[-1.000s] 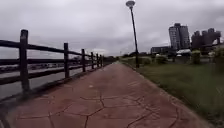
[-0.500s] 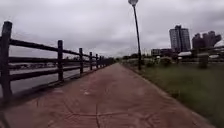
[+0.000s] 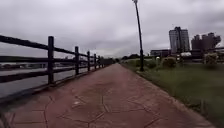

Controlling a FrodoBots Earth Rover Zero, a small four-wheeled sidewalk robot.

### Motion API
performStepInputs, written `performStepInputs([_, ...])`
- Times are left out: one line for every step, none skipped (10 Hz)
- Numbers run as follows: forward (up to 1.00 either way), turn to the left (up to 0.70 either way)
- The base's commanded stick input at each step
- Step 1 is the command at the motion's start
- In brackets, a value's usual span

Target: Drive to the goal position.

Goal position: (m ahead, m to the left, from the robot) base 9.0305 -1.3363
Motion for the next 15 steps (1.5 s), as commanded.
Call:
performStepInputs([1.00,0.00])
performStepInputs([1.00,0.00])
performStepInputs([1.00,0.00])
performStepInputs([1.00,0.00])
performStepInputs([1.00,0.00])
performStepInputs([1.00,0.00])
performStepInputs([1.00,0.00])
performStepInputs([1.00,0.00])
performStepInputs([1.00,0.00])
performStepInputs([1.00,0.00])
performStepInputs([1.00,0.00])
performStepInputs([1.00,0.00])
performStepInputs([1.00,0.00])
performStepInputs([1.00,0.00])
performStepInputs([1.00,0.00])
